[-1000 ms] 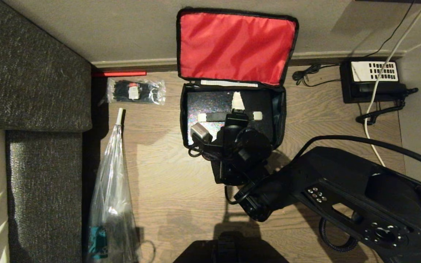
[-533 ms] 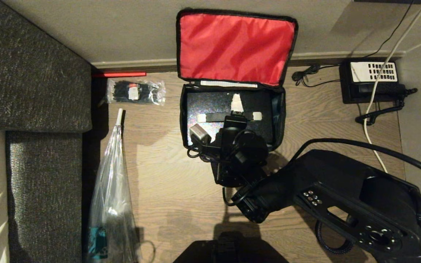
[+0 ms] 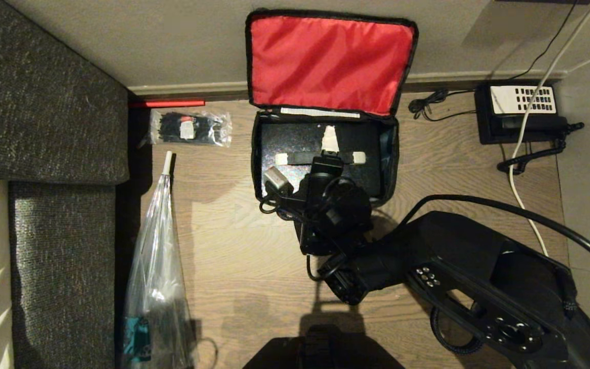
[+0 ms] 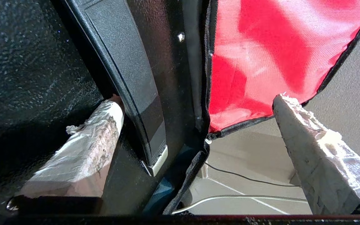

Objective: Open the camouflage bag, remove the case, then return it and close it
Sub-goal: Grip the handle

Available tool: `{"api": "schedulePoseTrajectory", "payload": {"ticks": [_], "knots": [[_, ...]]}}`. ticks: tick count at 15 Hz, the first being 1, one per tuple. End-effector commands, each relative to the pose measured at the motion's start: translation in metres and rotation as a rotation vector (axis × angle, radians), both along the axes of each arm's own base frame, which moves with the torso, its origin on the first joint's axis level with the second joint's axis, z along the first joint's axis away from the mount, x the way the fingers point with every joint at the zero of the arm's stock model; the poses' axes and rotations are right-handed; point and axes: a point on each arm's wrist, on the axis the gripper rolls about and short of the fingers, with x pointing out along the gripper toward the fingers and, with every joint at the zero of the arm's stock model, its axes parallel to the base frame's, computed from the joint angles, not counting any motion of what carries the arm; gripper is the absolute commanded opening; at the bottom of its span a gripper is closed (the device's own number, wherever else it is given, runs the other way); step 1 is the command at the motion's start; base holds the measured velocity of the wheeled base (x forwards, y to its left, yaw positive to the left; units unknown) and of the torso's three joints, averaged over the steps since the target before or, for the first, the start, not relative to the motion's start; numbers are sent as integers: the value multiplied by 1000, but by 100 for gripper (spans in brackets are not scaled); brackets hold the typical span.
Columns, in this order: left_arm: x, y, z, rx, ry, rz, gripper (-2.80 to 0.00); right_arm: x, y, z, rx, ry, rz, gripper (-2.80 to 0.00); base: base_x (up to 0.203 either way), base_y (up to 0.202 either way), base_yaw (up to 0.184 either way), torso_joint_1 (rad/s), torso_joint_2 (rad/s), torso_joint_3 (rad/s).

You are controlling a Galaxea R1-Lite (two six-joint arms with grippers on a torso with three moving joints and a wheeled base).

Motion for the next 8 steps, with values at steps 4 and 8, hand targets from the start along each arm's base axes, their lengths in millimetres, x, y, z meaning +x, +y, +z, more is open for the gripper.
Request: {"api": "schedulePoseTrajectory", "payload": {"ticks": [4, 8], "knots": [[0, 0, -1, 0, 1, 1, -280, 3, 1, 1, 11, -14, -8, 0, 0, 0, 0, 0, 0, 0], [0, 0, -1, 0, 1, 1, -280, -1, -3, 6, 12, -9, -9, 0, 0, 0, 0, 0, 0, 0]]}}
